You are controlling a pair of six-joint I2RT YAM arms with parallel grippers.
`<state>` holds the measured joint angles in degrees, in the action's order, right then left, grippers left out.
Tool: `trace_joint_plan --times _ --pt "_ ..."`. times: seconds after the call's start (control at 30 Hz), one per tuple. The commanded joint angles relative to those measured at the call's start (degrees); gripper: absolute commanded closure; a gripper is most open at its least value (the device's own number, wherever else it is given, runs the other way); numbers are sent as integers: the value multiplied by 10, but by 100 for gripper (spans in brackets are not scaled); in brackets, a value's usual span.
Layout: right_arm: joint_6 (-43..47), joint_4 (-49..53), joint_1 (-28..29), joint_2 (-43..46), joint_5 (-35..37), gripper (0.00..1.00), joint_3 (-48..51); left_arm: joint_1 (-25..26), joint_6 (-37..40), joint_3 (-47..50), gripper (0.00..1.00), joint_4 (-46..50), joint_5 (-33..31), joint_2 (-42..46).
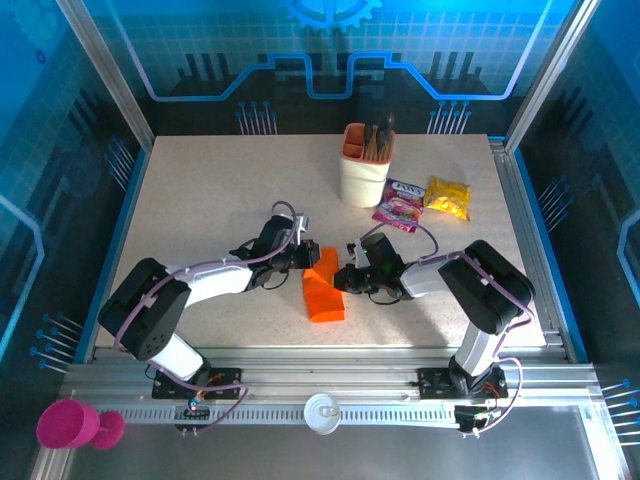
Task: Fold a paper plane with a square sheet of paper (pick it up from the middle)
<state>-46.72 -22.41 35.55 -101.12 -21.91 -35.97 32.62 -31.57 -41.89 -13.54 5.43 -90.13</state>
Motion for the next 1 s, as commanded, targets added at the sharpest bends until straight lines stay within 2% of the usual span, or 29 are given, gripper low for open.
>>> trace_joint_plan --times 0.0,0.37,0.53,0.77,0.97 --pt "13 47 13 -80 50 100 22 -10 14 -7 93 12 7 -23" --pt "14 41 13 -89 47 100 23 -33 18 4 93 -25 -12 -97" --pt "14 37 13 -94 47 100 26 -33 10 21 97 -45 -6 -106" --pt "15 38 12 -101 48 100 25 -29 11 18 94 0 15 -21" --pt "13 37 11 -107 53 100 24 19 10 28 91 54 26 61"
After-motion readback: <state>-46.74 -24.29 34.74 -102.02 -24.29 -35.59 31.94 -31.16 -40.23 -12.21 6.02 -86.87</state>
